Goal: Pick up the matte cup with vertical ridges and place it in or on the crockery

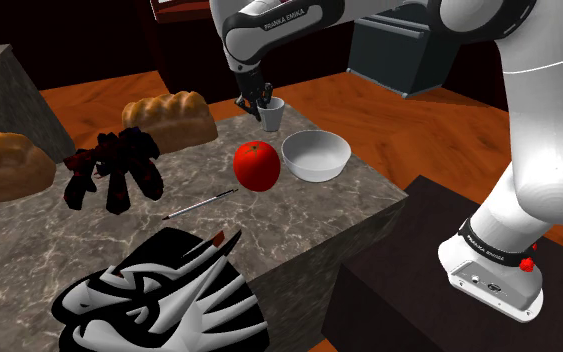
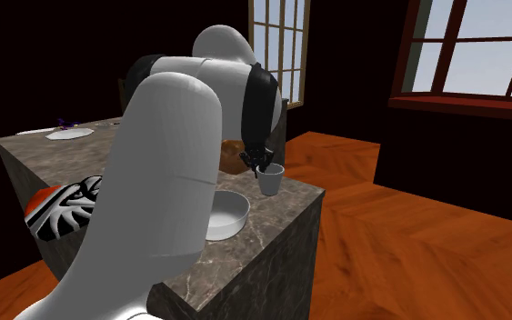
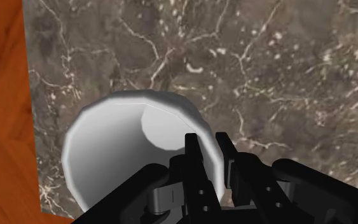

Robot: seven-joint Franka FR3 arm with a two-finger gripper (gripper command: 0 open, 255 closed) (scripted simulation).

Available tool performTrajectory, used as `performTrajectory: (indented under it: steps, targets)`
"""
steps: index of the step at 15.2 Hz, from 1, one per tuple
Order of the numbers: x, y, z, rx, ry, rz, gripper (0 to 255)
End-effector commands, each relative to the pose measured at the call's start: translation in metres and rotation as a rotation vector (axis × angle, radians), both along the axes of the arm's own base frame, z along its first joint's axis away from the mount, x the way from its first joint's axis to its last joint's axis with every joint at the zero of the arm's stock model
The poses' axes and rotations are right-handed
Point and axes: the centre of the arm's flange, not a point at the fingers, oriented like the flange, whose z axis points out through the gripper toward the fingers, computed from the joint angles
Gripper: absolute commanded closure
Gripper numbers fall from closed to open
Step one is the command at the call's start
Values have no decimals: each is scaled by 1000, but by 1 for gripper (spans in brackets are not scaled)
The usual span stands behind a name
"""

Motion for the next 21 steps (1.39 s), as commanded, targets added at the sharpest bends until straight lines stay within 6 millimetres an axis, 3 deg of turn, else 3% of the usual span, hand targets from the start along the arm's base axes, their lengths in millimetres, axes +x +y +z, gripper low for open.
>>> performTrajectory:
  steps: [1,5,21]
  targets:
    - [0,0,0,0,1,0,255]
    - [0,0,0,0,1,0,255]
    - [0,0,84,0,1,0,255]
